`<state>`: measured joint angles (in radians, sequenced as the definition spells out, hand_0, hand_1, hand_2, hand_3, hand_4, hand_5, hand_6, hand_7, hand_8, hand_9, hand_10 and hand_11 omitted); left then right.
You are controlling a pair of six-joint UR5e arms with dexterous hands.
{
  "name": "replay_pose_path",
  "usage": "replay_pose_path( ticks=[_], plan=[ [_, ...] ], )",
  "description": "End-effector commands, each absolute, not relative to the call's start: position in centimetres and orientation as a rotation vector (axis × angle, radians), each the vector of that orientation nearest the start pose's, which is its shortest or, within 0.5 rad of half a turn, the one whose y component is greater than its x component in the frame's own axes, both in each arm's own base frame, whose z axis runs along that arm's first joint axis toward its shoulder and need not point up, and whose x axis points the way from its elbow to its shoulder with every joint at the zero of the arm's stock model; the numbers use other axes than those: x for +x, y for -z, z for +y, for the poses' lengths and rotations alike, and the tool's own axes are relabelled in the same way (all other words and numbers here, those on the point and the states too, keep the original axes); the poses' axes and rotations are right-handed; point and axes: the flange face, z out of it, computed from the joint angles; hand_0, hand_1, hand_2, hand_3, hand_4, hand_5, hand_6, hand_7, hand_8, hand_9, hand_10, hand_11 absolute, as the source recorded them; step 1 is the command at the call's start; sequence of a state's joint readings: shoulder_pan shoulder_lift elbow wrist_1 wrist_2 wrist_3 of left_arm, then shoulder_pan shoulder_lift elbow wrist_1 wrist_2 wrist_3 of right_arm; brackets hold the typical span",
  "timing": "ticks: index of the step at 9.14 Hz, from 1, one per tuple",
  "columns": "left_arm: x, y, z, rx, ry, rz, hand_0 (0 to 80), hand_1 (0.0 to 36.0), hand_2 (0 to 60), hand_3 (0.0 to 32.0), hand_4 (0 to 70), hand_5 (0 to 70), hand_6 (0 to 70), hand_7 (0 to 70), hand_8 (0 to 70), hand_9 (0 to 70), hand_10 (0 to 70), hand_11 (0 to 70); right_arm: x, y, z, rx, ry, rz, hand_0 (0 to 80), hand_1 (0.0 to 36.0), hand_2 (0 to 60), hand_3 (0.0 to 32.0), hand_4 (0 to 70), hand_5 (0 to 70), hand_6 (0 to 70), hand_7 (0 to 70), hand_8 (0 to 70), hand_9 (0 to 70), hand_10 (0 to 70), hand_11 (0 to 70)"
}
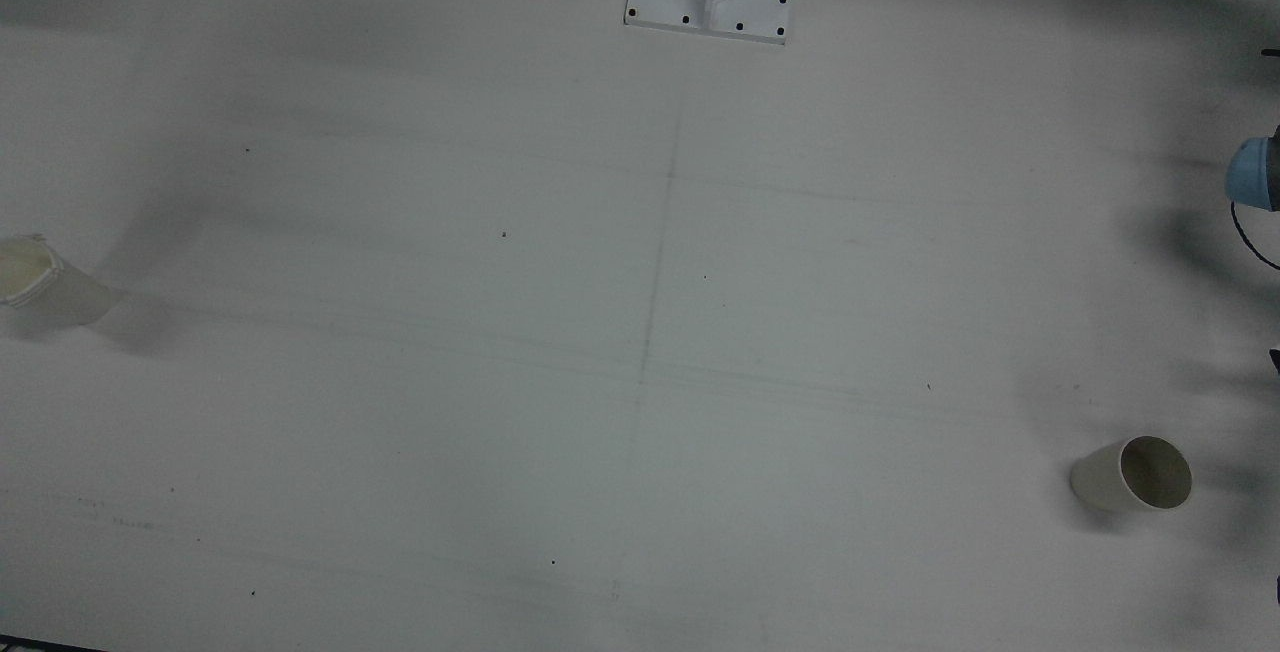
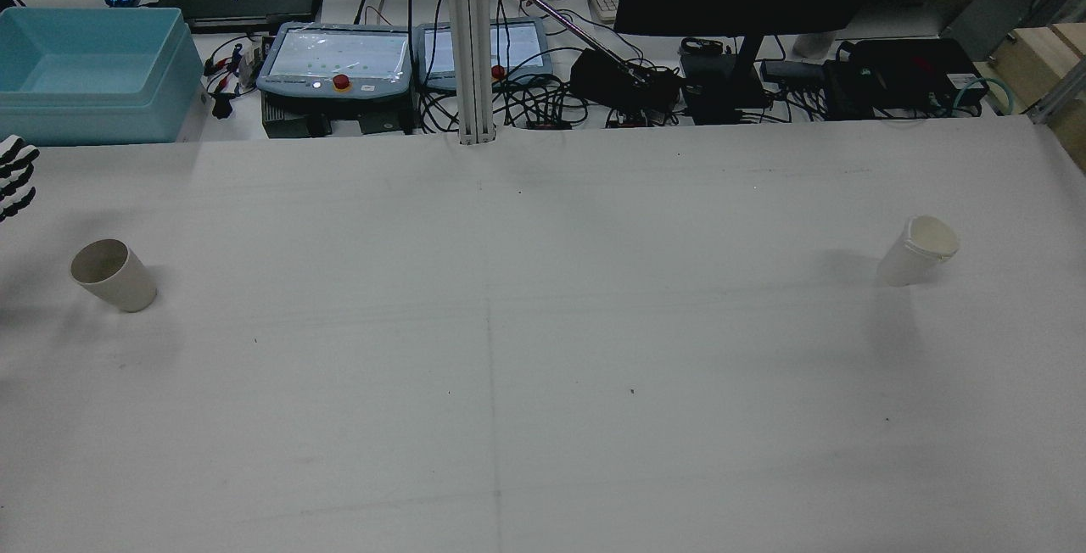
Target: Pour water
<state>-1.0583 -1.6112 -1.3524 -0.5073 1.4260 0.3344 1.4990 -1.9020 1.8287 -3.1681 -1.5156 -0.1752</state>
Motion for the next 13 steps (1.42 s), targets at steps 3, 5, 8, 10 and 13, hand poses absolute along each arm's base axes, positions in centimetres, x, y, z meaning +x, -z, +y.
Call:
replay_pose_path(
  ticks=[3, 5, 8, 10, 13],
  plan=[
    [7.5, -68.4, -50.6, -0.188, 1.667, 2.354, 42.7, 1.4, 0.0, 16.4, 14.5, 0.0, 1.0, 12.4, 0.0, 1.0, 0.0, 0.2, 12.3, -72.5, -35.2, -0.170, 2.345, 2.168, 37.9, 5.3, 6.4, 0.0, 5.7, 38.4, 0.0, 5.3, 2.2, 1.8, 6.7, 10.3],
    [8.2, -70.5, -51.2, -0.185, 1.685, 2.329, 42.6, 1.0, 0.0, 15.4, 14.7, 0.0, 1.4, 12.9, 0.0, 1.1, 0.0, 0.3, 11.9, -75.3, -36.9, -0.171, 2.368, 2.166, 37.9, 5.0, 8.8, 0.0, 10.5, 58.3, 2.3, 9.8, 2.2, 2.4, 7.1, 10.7],
    [10.3, -74.1, -51.4, -0.033, 1.581, 2.288, 47.7, 6.9, 0.0, 15.6, 15.7, 0.0, 0.1, 11.6, 0.0, 0.9, 0.7, 2.3, 10.1, -75.3, -37.8, -0.134, 2.428, 2.233, 42.9, 8.3, 10.9, 0.0, 12.8, 58.5, 4.5, 11.6, 1.7, 2.2, 6.5, 10.1],
    [10.1, -77.8, -50.4, 0.100, 1.537, 2.211, 46.7, 7.1, 3.4, 10.4, 20.8, 0.0, 0.4, 10.8, 0.0, 0.7, 1.4, 3.2, 9.7, -73.8, -38.3, -0.091, 2.406, 2.288, 45.3, 10.1, 11.5, 0.0, 11.8, 55.8, 4.2, 11.3, 1.4, 1.6, 5.4, 8.7],
    [17.5, -79.2, -49.7, -0.029, 1.476, 2.140, 39.4, 1.4, 1.6, 14.8, 16.3, 0.0, 0.0, 9.5, 0.0, 0.5, 0.0, 0.3, 8.7, -71.7, -39.7, -0.065, 2.376, 2.342, 45.7, 10.1, 11.2, 0.0, 13.5, 66.8, 5.7, 13.2, 1.2, 1.8, 4.1, 6.7]
  ],
)
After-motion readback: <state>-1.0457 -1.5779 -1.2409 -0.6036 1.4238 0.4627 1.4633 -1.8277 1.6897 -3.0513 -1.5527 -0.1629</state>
